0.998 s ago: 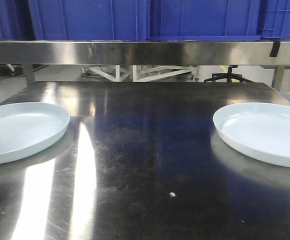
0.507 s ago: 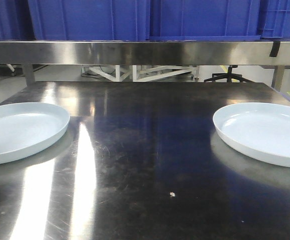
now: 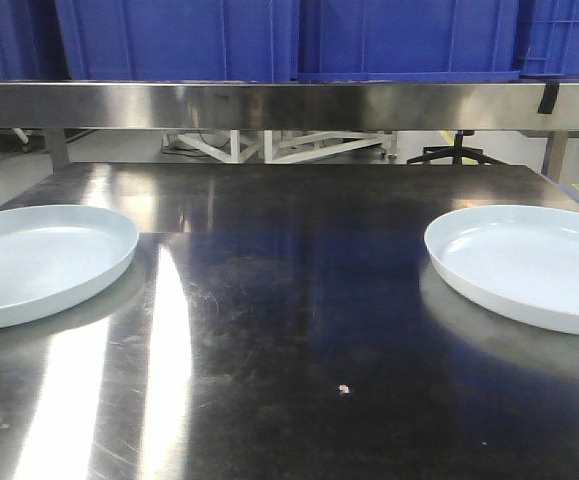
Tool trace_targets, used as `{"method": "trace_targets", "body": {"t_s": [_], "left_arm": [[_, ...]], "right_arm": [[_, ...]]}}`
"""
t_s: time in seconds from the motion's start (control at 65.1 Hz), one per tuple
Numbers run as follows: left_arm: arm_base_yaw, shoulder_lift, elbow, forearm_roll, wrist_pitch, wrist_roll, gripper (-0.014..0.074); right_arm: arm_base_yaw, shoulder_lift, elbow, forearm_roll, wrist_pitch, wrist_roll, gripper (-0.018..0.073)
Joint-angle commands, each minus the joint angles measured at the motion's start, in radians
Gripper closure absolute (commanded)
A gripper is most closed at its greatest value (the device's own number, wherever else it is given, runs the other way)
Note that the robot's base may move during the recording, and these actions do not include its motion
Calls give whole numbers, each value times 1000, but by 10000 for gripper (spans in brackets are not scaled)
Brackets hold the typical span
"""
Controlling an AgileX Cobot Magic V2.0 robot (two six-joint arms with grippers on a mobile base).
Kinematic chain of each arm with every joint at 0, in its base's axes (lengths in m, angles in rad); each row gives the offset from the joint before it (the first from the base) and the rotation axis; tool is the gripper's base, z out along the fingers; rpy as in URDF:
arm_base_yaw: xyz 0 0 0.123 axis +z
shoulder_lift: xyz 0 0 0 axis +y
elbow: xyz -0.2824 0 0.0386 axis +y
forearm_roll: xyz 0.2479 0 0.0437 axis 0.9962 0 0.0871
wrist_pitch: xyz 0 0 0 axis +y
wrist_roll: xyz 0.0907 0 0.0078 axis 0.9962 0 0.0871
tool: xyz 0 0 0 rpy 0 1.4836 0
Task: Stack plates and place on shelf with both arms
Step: 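Close the left gripper on the plate rim and lift it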
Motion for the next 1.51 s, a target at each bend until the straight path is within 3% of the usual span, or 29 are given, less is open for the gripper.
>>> {"method": "trace_targets", "body": {"t_s": [0.0, 1.49], "left_arm": [[-1, -34, -31, -5, -60, -12, 87], [-1, 67, -31, -10, -71, -12, 89]], "right_arm": [[0, -8, -37, -15, -60, 0, -11], [0, -8, -37, -15, -60, 0, -11]]}}
